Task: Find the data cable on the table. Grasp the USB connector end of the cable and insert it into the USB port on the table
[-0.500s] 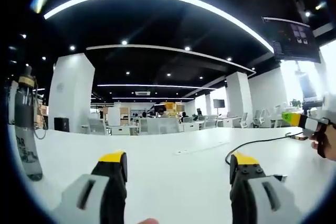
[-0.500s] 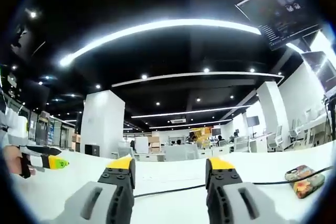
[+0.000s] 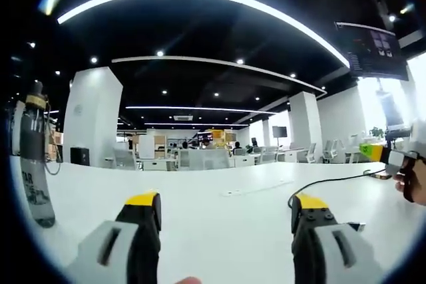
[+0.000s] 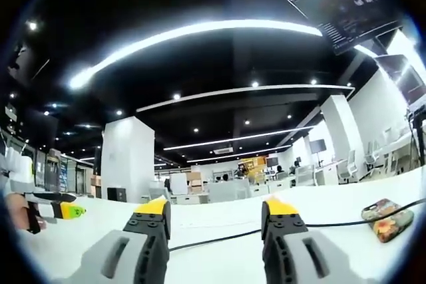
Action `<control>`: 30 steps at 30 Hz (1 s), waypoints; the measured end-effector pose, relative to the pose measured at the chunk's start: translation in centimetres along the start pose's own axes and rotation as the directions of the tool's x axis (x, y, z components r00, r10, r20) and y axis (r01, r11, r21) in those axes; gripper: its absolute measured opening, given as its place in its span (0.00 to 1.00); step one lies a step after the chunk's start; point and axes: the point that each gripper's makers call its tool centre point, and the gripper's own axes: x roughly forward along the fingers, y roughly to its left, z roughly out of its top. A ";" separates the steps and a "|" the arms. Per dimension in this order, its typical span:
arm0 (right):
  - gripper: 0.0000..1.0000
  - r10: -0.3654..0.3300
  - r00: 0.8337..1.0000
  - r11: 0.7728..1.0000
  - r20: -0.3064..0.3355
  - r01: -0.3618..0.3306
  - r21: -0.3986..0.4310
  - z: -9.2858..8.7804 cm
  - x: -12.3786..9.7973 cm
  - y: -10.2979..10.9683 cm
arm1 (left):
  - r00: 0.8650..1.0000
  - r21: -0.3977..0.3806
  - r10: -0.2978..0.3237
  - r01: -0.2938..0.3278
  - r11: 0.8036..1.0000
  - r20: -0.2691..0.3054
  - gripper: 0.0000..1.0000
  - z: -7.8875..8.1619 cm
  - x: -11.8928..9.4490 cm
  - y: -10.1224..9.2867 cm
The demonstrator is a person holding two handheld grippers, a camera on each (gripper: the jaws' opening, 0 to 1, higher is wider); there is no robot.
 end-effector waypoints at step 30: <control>0.56 -0.005 1.000 1.000 -0.012 0.005 0.028 -0.3 0.0 -0.3 | 1.000 0.008 -0.003 0.003 1.000 -0.013 0.81 -0.3 0.1 -0.1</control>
